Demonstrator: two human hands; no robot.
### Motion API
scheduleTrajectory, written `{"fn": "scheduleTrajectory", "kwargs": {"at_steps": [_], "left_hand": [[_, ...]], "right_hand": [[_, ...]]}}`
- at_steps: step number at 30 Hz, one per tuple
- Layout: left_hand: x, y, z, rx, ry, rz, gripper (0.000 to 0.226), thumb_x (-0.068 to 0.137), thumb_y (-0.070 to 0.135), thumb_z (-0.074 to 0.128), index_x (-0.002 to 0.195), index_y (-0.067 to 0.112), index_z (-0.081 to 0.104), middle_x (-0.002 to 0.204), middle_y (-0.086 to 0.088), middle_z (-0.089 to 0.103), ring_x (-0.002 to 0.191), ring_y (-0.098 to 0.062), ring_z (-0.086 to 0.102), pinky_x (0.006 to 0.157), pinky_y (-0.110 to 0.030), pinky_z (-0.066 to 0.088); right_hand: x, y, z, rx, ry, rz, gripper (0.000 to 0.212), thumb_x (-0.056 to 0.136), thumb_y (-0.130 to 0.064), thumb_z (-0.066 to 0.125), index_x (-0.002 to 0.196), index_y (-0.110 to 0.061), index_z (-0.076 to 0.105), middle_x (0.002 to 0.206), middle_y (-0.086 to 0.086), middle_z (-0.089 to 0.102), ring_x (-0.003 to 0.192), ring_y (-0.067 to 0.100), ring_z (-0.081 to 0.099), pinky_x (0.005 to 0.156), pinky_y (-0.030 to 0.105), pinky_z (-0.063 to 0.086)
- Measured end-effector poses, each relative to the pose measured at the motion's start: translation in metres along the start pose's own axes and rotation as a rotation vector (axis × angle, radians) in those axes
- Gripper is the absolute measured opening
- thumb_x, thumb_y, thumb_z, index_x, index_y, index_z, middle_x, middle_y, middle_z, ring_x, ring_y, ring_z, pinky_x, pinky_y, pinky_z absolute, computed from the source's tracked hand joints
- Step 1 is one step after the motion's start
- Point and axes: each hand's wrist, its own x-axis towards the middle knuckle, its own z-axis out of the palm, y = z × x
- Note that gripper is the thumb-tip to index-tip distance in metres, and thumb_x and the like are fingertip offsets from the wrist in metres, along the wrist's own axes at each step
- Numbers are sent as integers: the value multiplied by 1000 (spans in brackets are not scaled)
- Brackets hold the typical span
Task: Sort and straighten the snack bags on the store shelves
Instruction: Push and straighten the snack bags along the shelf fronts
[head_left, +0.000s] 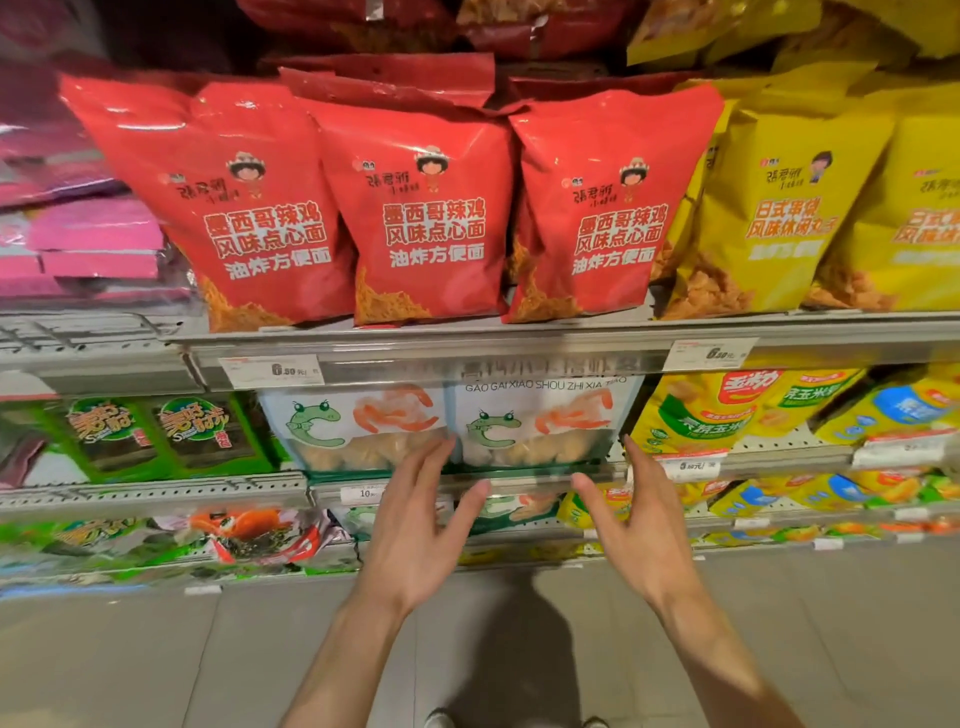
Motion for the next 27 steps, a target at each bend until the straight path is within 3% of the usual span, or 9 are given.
{"fn": "scheduleTrajectory", "kwargs": {"at_steps": [3,10,14,15,18,21,23,27], "left_hand": [[-9,6,3,-13,-36,25,71,91,75,40,152,38,38,154,23,34,144,1,31,121,-37,31],[-17,40,35,-10,-8,61,59,98,63,51,150,36,42,144,27,38,133,12,31,113,-27,30],[-19,75,78,11,51,45,61,96,62,52,148,29,47,149,14,48,138,1,40,112,-15,30],[-21,87,93,4,75,30,59,97,60,54,146,27,49,147,10,50,138,-3,43,111,-14,30],[-28,129,142,-11,139,-22,55,98,51,58,145,22,52,137,8,54,131,-8,49,109,-16,32],[-38,168,190,-12,162,-101,58,94,50,57,145,21,53,135,3,57,129,-13,52,111,-30,38],[-42,194,215,-10,158,-131,59,94,54,56,145,23,53,138,-1,59,131,-19,53,112,-36,41],[-40,232,246,-15,157,-153,54,96,50,58,144,27,51,132,5,56,117,-2,53,97,-18,38]], "right_hand": [[-17,2,0,2,-27,-47,93,86,-81,44,154,-18,40,155,2,46,145,19,38,119,37,33],[-18,32,-32,59,-26,-113,77,89,-72,51,149,-24,45,148,-7,49,135,1,39,111,21,28],[-5,74,-66,99,-34,-142,71,91,-64,59,147,-22,47,136,-14,49,124,-3,41,103,5,26],[-1,89,-77,103,-39,-144,69,92,-62,59,146,-21,48,136,-12,51,125,0,44,102,6,29],[13,144,-121,130,-57,-148,66,91,-61,60,144,-22,49,136,-4,57,129,13,52,106,27,40],[23,197,-173,132,-81,-132,61,90,-67,57,138,-30,52,133,-9,57,128,14,53,109,38,43],[29,227,-205,140,-50,-116,53,91,-63,58,135,-34,53,130,-16,56,126,14,53,109,36,41],[37,269,-247,104,-62,-35,69,86,-62,57,143,-24,50,136,-5,52,132,18,49,107,30,35]]}}
